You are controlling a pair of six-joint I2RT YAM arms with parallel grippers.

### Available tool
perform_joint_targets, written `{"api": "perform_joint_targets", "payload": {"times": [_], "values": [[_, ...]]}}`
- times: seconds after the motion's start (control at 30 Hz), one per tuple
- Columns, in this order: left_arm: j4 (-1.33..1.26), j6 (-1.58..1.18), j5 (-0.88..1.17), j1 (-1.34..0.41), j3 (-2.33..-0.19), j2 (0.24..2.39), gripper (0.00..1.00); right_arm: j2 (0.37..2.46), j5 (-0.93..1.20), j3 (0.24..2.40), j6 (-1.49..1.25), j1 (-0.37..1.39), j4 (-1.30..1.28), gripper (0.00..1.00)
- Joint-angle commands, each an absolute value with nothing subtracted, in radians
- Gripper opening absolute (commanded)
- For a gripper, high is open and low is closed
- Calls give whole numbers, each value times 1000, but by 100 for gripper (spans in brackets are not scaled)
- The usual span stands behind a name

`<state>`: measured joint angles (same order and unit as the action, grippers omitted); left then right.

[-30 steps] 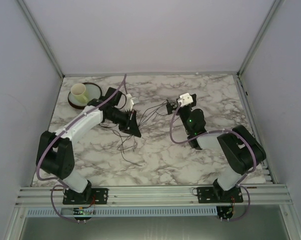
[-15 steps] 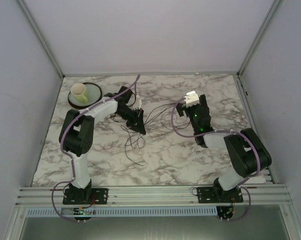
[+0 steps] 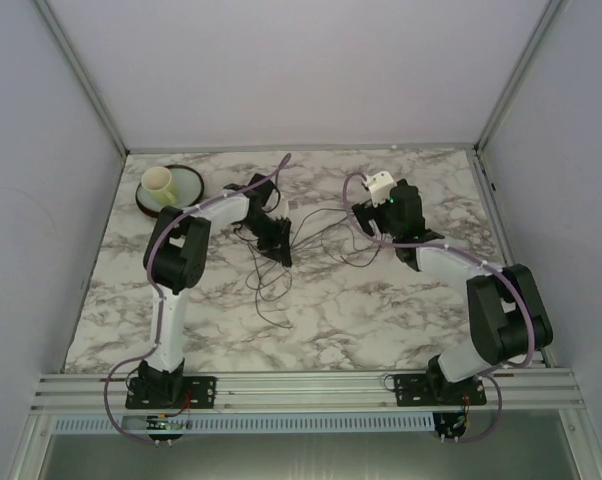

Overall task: Zip-tie the wires
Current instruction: Place the cable at the center of the board.

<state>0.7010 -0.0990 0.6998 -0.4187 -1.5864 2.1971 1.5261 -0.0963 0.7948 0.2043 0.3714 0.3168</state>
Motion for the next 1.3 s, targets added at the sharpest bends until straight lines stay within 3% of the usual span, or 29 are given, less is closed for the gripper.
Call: {"api": "perform_joint_targets", "payload": {"times": [0.0,0.2,0.33,0.57,0.67,0.83,1.27], "values": [[756,-77,600,-417,-1656,2238,14,1471,22,876,213,349,7,99],[778,-58,545,-417,-1697,2250,37,1406,64,890,202,346,-152,99],[804,-41,525,-415,-1735,2247,43,1333,105,882,168,339,-188,99],[863,-10,455,-392,-1812,2223,87,1247,146,885,109,295,-189,99],[855,-7,443,-374,-1813,2191,100,1224,270,889,117,256,-188,99],[816,-16,435,-354,-1782,2145,100,1233,375,878,90,239,-162,99],[666,-8,562,-384,-1677,2060,98,1212,329,810,-92,241,57,99]]}}
